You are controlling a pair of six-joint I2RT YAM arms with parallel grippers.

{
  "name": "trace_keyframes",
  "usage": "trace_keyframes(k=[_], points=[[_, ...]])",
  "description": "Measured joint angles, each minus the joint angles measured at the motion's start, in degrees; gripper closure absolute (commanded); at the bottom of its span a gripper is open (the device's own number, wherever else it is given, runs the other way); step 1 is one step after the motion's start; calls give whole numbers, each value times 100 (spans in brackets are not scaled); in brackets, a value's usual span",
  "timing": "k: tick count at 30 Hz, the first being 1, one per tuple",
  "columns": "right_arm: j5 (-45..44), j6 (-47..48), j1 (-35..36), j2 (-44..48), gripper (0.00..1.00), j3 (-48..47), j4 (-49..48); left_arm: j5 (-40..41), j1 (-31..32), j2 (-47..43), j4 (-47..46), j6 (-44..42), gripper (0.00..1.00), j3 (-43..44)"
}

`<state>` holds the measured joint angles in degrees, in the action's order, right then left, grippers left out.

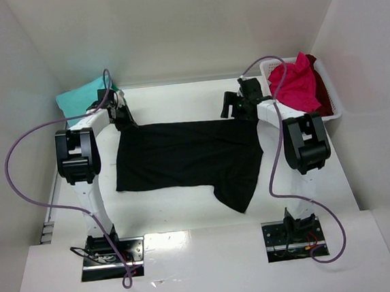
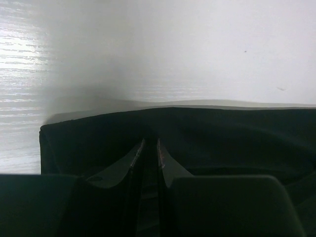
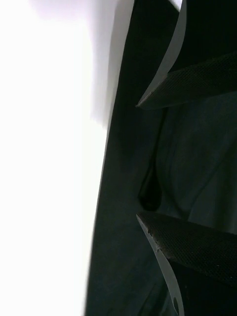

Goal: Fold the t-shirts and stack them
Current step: Fold the flattened tshirt in 1/3 of the way

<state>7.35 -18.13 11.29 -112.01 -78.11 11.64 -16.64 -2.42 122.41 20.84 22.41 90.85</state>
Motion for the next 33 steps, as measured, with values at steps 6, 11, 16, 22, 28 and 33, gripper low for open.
trace_keyframes(k=[6, 11, 16, 22, 28, 33], points=[[155, 87, 286, -293, 11, -308, 22, 0, 0, 129, 17, -24, 68, 2], [286, 120, 435, -376, 18, -330, 85, -13, 0, 146, 17, -74, 59, 2], [396, 155, 498, -402, 38, -330, 92, -68, 0, 146, 9, -127, 52, 7], [474, 195, 498, -503, 43, -330, 107, -90, 0, 149, 13, -129, 47, 35], [575, 256, 553, -656, 65, -330, 127, -116, 2, 149, 13, -127, 41, 50], [612, 278, 629, -702, 86, -330, 186, -127, 7, 149, 13, -125, 39, 59]])
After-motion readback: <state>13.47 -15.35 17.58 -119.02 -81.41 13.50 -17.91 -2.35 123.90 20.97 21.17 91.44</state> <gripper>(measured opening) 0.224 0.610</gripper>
